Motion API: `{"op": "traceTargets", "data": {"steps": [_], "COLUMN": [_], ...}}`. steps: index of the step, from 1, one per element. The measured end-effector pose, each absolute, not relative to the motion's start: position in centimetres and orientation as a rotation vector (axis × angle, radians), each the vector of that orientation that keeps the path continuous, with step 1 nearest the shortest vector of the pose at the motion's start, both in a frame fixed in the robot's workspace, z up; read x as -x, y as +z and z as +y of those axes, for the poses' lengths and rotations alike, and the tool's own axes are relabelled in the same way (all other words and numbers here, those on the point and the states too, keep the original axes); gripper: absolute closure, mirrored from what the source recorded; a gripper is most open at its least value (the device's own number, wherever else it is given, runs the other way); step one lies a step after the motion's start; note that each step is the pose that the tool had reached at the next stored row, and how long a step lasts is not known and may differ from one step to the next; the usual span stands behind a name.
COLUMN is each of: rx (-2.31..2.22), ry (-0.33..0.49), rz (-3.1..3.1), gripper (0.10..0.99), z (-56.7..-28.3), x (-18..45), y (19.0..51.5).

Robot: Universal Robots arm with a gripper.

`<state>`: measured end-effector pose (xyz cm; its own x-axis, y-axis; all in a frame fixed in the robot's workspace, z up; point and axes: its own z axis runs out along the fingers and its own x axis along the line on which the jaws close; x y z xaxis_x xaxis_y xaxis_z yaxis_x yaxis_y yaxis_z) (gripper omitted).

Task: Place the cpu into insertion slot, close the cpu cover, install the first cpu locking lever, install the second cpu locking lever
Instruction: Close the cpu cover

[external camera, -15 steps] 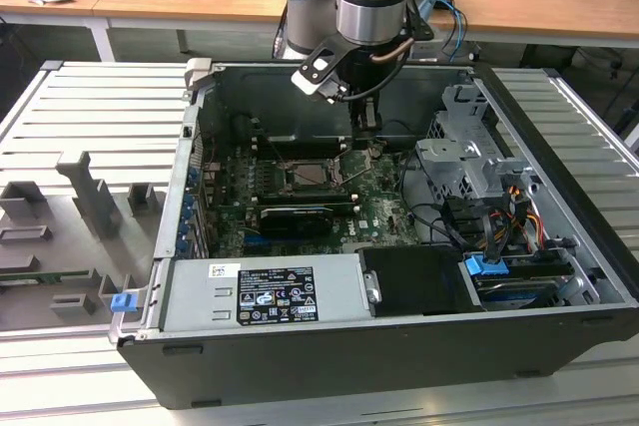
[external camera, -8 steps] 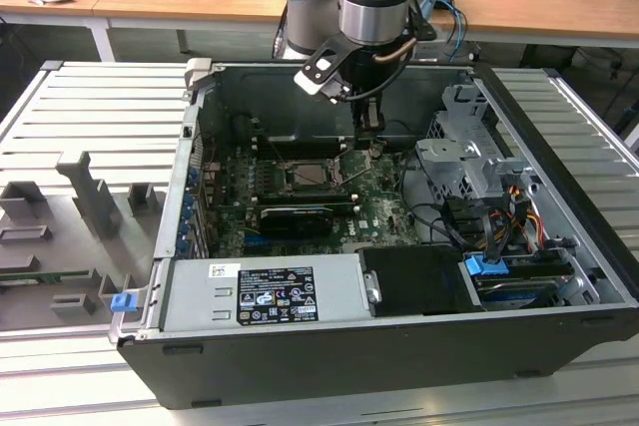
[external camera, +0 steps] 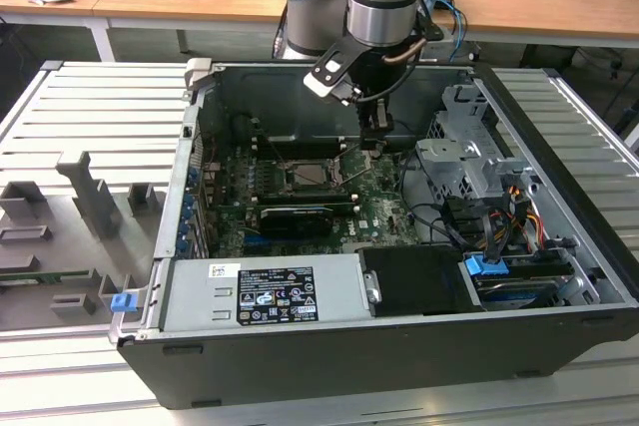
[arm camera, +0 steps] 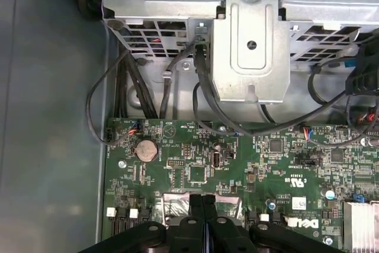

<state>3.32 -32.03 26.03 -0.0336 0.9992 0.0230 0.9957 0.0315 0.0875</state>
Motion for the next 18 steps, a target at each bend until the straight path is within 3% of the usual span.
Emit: {"op": "traceTargets", "data": {"steps": [18], "rx": [-2.149], "ry": [0.121], "rz": [2.229], "gripper": [0.98], "z": [-32.0], "x": [-5.1], "y": [25.6]}}
